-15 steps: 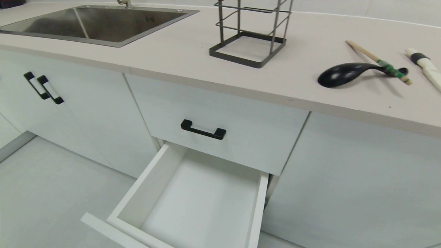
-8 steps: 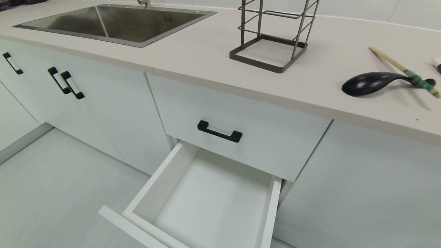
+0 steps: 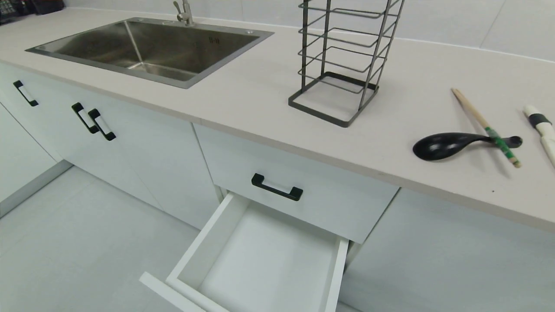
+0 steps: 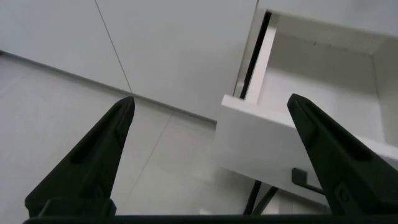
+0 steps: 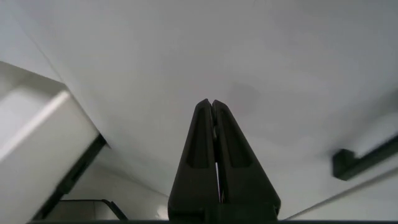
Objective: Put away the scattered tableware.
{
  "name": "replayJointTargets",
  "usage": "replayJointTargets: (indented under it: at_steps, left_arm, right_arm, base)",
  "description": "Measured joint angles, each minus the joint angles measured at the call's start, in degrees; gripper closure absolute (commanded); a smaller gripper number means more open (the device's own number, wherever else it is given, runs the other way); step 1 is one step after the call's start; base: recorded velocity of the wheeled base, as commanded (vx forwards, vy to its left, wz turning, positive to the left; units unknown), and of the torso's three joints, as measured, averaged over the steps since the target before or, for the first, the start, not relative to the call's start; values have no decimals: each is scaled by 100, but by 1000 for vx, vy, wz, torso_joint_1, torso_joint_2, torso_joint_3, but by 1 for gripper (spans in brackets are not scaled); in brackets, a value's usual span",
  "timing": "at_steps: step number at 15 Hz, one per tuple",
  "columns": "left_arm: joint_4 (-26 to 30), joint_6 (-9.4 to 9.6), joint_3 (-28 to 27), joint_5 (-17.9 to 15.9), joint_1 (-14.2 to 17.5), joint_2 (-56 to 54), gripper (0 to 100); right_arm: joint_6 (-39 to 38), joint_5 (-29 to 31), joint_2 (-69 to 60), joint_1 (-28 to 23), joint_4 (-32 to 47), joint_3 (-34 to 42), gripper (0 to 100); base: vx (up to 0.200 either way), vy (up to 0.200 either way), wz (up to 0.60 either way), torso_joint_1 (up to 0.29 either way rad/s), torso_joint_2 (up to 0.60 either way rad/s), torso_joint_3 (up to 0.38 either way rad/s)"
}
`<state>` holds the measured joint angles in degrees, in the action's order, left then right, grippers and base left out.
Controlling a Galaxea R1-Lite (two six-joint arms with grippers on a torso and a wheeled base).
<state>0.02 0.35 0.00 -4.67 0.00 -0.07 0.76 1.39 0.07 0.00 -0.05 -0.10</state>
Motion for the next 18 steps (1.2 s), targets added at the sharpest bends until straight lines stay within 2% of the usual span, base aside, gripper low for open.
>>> replayJointTargets:
  at_steps: [6, 14, 18]
  left_arm:
    - [7, 0, -2, 0, 0, 0, 0]
    - [2, -2, 0, 0, 0, 0, 0]
    - [7, 0, 0, 0, 0, 0, 0]
  right_arm:
    - [-5, -2, 2, 0, 5, 0, 100]
    - [-2, -6, 2, 10, 5, 0, 100]
    - [11, -9, 2, 7, 7, 0, 100]
  base:
    - [0, 0, 0, 164, -488, -216]
    - [0, 0, 0, 317, -491, -233]
    - [0, 0, 0, 65, -107, -57]
